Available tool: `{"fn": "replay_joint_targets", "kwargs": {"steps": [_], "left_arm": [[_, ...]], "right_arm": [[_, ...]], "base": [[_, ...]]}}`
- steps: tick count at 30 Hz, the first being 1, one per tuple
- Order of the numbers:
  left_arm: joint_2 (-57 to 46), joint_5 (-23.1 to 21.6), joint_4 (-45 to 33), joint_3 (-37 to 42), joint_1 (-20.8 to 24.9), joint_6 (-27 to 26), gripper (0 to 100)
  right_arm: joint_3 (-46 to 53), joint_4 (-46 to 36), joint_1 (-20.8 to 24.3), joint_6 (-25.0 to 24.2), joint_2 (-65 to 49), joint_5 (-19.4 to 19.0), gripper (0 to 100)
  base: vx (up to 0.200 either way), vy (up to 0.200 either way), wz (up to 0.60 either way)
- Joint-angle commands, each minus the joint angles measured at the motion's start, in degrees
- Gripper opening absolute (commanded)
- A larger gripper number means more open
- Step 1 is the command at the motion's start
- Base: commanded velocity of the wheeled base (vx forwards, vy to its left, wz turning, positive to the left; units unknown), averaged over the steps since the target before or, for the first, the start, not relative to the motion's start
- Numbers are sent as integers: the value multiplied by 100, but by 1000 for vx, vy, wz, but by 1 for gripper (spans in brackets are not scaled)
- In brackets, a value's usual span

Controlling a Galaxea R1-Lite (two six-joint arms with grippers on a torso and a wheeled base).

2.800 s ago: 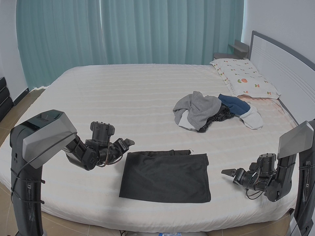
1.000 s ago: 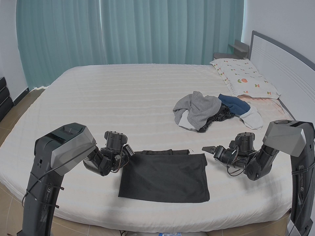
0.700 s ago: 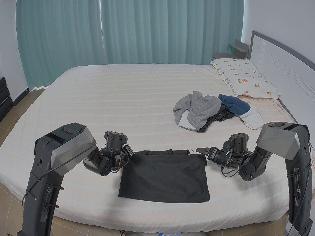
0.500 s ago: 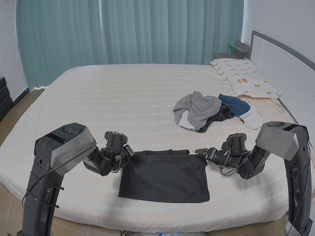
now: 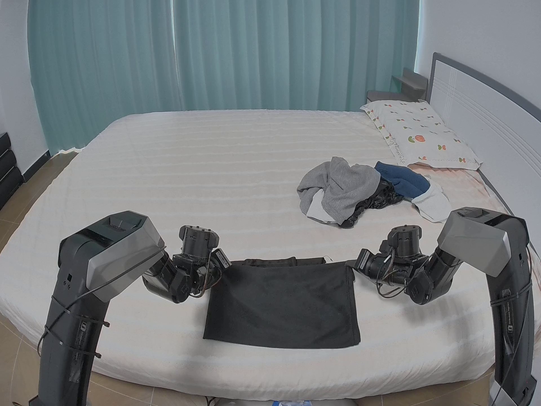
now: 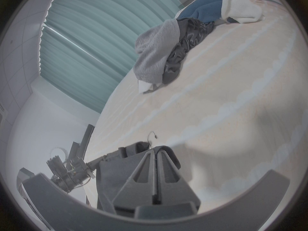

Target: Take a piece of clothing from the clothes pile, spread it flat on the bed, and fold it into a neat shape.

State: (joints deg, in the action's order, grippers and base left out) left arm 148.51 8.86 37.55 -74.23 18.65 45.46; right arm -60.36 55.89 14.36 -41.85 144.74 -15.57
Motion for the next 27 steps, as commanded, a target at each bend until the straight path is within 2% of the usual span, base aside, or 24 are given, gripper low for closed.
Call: {"fn": "replay_joint_targets", "kwargs": {"steps": [1,7,15,20,27], "left_arm": [[-23,19,16,49,-2,-2,0],[3,28,16,31,-2,-28,0],[12,37,16,14,-2,-28,0],[12,37,-2,5,-2,-20,0],[3,28,-2,14,-2,-20,0]], "right_arm": [[-117,53,-74,-95,-33,10,0],[-117,308,-100,-157,28,230,0],[-178,317,-74,-139,142,282,0],[-495,387,-47,-122,362,687,0],[-504,387,-30,-95,380,704,0]], "base": [[0,0,0],[0,0,0],[0,0,0],[0,0,0],[0,0,0]]}}
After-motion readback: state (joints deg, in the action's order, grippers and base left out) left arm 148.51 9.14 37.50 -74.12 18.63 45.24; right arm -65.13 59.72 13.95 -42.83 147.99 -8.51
